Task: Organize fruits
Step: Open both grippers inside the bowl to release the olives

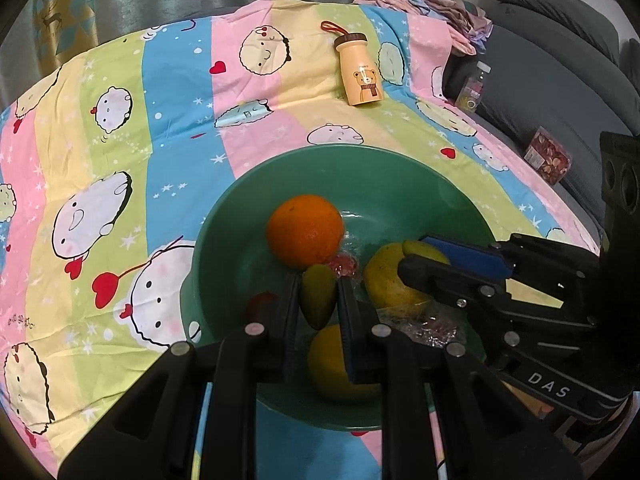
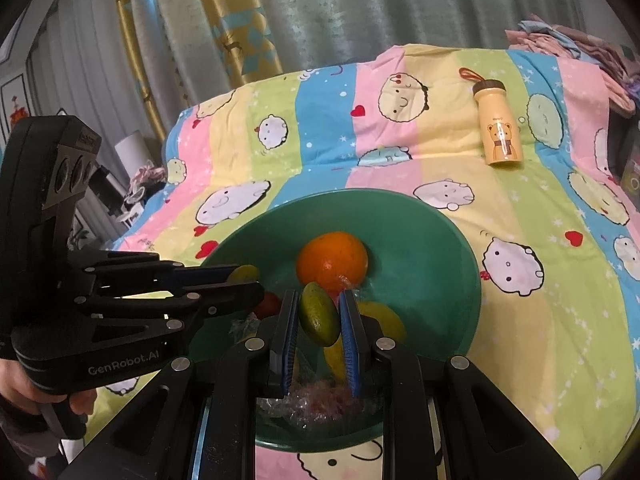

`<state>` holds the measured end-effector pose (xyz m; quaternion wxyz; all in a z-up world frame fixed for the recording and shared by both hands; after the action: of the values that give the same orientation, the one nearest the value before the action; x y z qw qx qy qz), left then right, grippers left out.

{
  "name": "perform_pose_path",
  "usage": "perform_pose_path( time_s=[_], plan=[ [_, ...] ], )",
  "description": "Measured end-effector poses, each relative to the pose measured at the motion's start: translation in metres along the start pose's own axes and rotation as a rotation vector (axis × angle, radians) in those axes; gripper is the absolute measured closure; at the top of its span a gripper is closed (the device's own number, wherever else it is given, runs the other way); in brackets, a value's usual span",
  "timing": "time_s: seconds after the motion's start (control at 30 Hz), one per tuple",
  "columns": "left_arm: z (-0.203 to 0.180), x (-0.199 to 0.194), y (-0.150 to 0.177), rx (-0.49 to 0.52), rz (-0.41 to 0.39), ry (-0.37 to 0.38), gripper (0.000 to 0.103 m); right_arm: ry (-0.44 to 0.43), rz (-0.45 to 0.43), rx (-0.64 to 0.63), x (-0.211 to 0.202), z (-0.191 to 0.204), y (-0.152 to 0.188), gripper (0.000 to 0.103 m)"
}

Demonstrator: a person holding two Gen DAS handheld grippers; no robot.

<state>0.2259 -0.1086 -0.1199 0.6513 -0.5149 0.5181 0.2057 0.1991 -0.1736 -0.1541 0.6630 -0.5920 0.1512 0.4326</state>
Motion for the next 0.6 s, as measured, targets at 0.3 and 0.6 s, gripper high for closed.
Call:
perform_pose_path(
  time_s=[0.3,0.6],
  plan=[
    [0.0006,0.0017,-0.0019,0.007,0.014,-0.019,0.085,0.0,0.001,-0.008,0.0019,0.0022,-0.0074,0.081],
    [-0.0061,0.0035,-0.0042,0.024,0.02,-0.043,0.085,-0.003,-0.009,-0.009,-0.001,0.001,-0.0069,0.081]
  ],
)
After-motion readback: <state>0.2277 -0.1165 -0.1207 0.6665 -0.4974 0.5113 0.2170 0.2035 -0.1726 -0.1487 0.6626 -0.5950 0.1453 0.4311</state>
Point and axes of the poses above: each gripper's, at about its wrist camera, not at the fingertips, and x roughly the way its jaws point, z to its left, y to its underside, the point moved 6 cm from there along x, roughly the way its jaws point, and after that the axes turned 13 degrees about z, right-handed, at the moved point
